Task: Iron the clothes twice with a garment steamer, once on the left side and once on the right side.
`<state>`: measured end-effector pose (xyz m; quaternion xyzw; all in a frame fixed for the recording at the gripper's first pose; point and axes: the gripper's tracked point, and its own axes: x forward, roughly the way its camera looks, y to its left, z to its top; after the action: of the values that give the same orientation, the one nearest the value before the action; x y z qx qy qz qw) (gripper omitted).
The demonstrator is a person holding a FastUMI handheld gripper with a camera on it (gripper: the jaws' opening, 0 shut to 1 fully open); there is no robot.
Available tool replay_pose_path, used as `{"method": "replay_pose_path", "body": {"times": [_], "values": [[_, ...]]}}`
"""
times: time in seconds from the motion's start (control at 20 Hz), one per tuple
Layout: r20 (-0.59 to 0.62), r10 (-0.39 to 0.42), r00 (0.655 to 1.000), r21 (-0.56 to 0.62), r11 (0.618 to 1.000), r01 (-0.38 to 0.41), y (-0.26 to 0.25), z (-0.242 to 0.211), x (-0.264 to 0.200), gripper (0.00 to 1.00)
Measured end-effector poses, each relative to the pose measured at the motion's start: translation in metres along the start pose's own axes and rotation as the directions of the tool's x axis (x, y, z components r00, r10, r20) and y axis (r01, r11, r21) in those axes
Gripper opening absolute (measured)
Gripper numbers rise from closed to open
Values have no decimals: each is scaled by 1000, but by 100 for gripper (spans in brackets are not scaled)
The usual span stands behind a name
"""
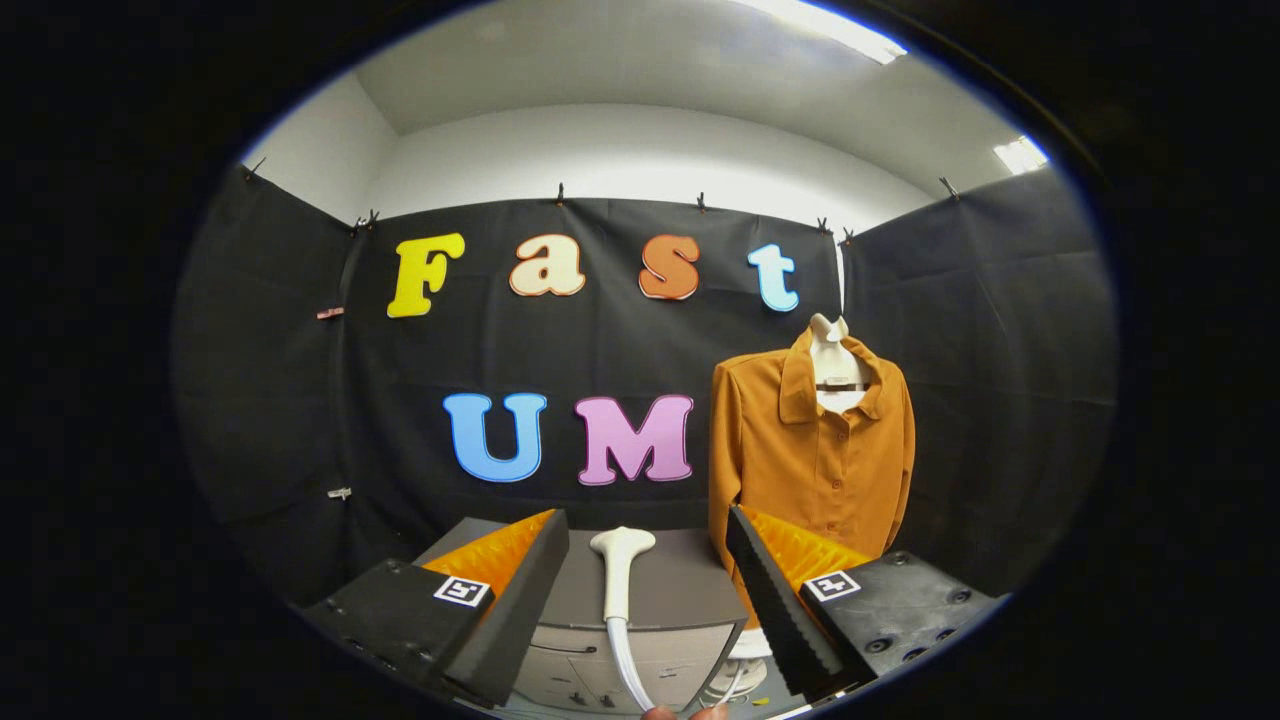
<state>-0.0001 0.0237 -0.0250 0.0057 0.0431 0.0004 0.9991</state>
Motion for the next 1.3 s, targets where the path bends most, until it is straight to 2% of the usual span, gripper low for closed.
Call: {"method": "replay_pose_path", "body": {"times": [0.25,0.5,0.75,1.0,1.2,1.25,1.3], "values": [[-173,52,984,9,999,-52,15,-53,33,98],[-342,67,937,24,998,-63,23,-117,83,99],[-479,13,878,18,1000,-5,20,-189,137,99],[-604,-8,797,-17,1000,-2,29,-263,181,99],[-640,-22,768,-29,1000,4,36,-291,199,98],[-612,-26,791,-27,1000,13,37,-284,208,99],[-618,-35,786,-35,999,17,35,-287,215,97]]}}
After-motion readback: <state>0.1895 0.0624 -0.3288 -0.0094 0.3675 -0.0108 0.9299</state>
